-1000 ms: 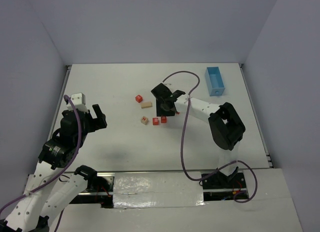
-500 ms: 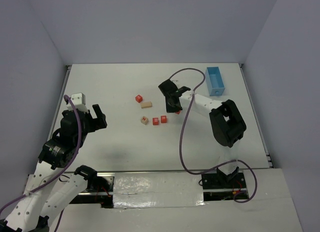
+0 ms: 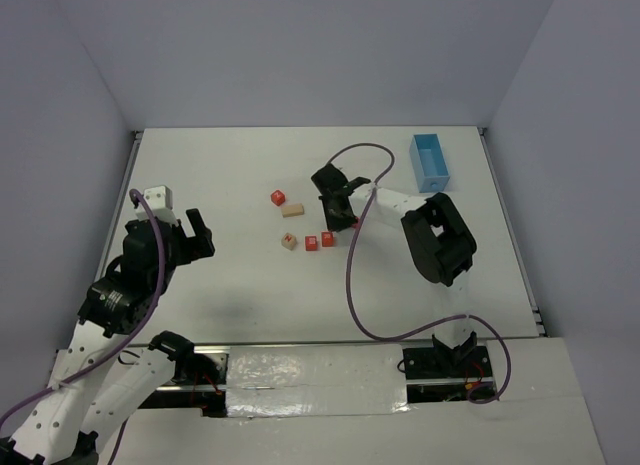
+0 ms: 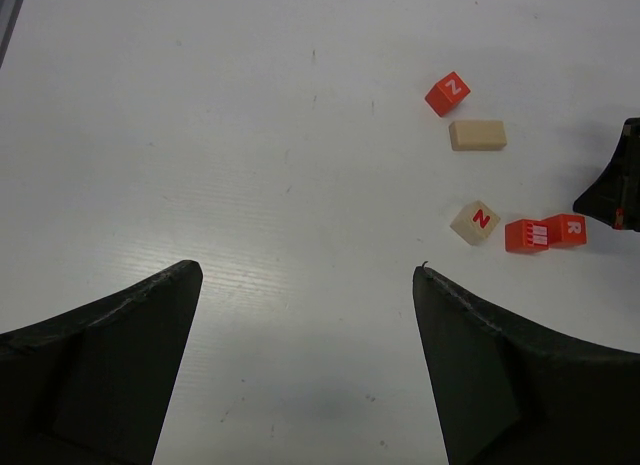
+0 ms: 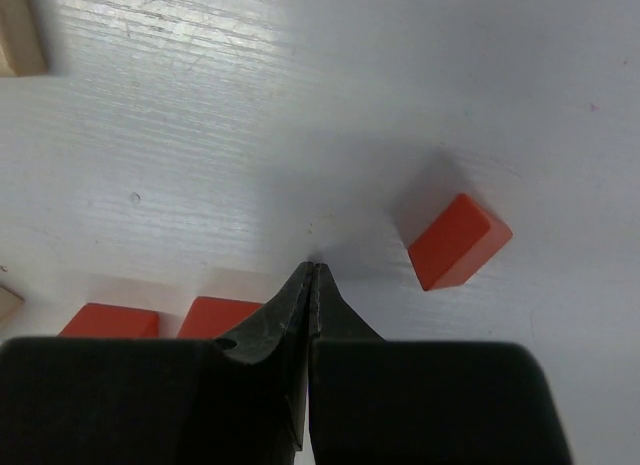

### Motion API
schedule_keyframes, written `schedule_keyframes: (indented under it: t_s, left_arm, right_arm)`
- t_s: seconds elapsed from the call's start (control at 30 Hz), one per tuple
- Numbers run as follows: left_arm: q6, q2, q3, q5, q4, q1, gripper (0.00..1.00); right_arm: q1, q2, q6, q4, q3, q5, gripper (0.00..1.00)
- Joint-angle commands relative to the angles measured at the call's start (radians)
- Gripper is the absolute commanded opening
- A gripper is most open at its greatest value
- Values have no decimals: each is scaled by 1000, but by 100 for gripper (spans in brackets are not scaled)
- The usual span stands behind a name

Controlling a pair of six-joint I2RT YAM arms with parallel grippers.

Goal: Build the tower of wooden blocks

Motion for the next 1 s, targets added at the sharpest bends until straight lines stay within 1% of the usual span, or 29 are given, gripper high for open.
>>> schedule_keyframes:
  t_s: [0.0,0.1,0.23,0.3,0.4,0.67,0.97]
  left_arm:
    - [16,4,1,1,38,-6,100]
    - [15,4,1,-1,38,-6,99]
    - [15,1,2,-1,38,-6,100]
    - [15,2,2,-1,38,-5,100]
    - [16,4,2,1,38,-6,100]
    - [15,-2,2,-1,38,-6,99]
    - [13,-2,1,-1,38,-6,99]
  right_arm:
    - [5,30,-38,49,23,-31,2]
    - [8,48,-42,46,38,-54,2]
    - [20,35,-24,35,24,-52,3]
    - [29,10,-29,69,-5,-66,3]
    - [32,18,-30,55,3,-63,3]
    - [43,-11,31,44,-33,-51,4]
    - [54,12,-7,63,-14,-75,4]
